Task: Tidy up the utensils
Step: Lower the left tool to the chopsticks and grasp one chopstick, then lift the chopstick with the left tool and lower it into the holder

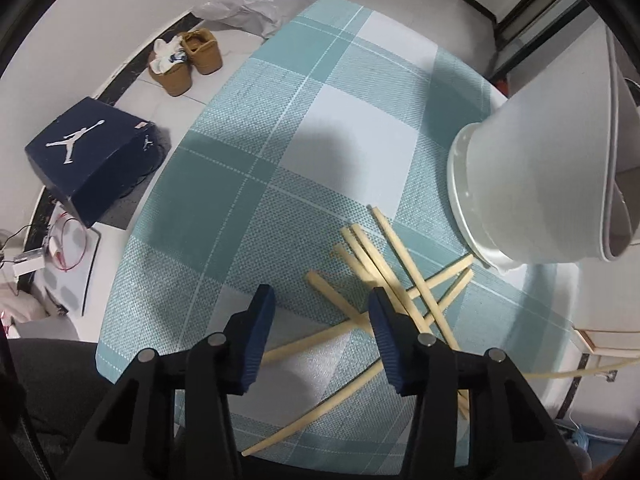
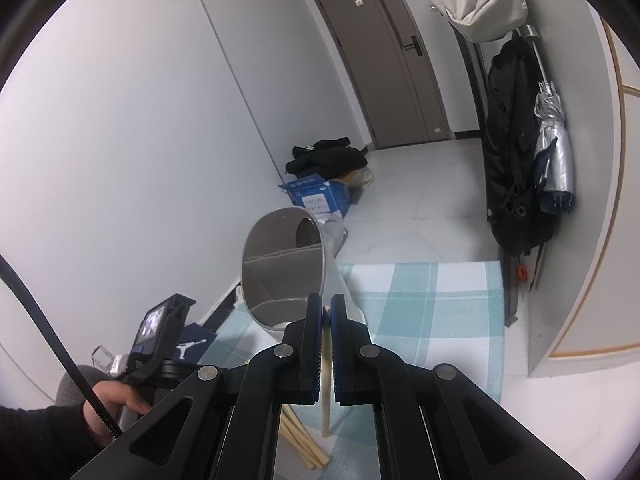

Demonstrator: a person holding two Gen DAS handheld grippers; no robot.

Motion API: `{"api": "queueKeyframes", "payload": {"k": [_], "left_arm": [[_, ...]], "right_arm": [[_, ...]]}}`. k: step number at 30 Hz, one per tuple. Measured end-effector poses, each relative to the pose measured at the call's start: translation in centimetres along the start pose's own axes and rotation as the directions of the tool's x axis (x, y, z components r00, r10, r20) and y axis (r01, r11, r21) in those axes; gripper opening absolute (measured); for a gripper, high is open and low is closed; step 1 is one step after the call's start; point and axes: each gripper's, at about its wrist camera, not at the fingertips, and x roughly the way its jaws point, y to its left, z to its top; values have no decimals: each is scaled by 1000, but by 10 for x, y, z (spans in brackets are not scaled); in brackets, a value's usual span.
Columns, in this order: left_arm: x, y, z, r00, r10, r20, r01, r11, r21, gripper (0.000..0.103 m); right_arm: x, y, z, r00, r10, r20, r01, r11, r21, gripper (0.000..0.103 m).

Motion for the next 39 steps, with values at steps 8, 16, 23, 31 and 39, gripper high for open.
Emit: {"api": "queueKeyframes", "payload": {"k": [8,16,23,31,39], "left_arm": [[-8,-1,0,997,79,-4,-79,996,-50,28],[-11,3,-5,996,83,23,-81,992,-94,8],[-12,4,0,996,68,61,-60,991,-118,3],[-37,14,-4,977,-53,207,77,991,-109,3],[-96,15,-23,871,-157,466,171,985,13,3]], "right_arm": [[-4,5,0,1000,9,3,-9,1000,-13,3],[-3,10,1,1000,28,0,-28,999,-25,4],[-2,11,0,999,32,-9,-32,999,-33,4],[3,14,-2,999,32,-26,-33,999,-44,3],[12,27,-9,999,0,-37,-4,996,-91,3]]}}
